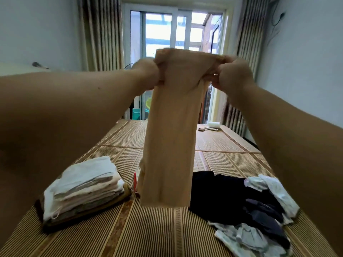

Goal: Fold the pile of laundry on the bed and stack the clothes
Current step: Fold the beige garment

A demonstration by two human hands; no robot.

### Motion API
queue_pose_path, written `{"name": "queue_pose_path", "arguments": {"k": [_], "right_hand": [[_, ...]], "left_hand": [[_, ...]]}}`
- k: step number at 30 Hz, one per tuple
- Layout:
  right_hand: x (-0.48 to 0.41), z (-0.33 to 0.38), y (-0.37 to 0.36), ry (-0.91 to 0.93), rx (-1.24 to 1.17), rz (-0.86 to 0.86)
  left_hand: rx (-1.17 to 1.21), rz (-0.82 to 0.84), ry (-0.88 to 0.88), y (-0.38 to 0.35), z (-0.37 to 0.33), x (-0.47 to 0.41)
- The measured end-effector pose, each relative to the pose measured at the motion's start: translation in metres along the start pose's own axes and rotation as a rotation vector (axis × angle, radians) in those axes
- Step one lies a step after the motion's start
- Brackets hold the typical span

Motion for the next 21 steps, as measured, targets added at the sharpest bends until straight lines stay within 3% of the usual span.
{"name": "queue_pose_path", "arguments": {"k": [3,7,14,21], "right_hand": [[0.003,0.017,0.006,0.101,-0.011,-0.011],[0.043,0.021,0.018,0.099,0.175,0.078],[0.17,-0.069,0.053,-0.47,0.066,0.239],[0.336,-0.148,0.088,-0.905,0.189,0.357]], "left_hand": [[0.156,-0.046,-0.134,0.007,-0.022,0.012],[0.233,0.194,-0.116,-0.008,-0.014,0.054],[-0.013,0.678,0.078,-0.077,0.089,0.187],[-0.2,1.114,0.196,-0.137,0.166,0.356]]}}
Point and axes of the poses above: each hand's wrist, its own x-axis away from the middle knuckle, its own y-axis out of the back of the hand, z = x × y, the point moved 6 cm from there along -x, towards the middle knuckle, and after that the axes turned 10 degrees about -x, right-handed, at the moved point
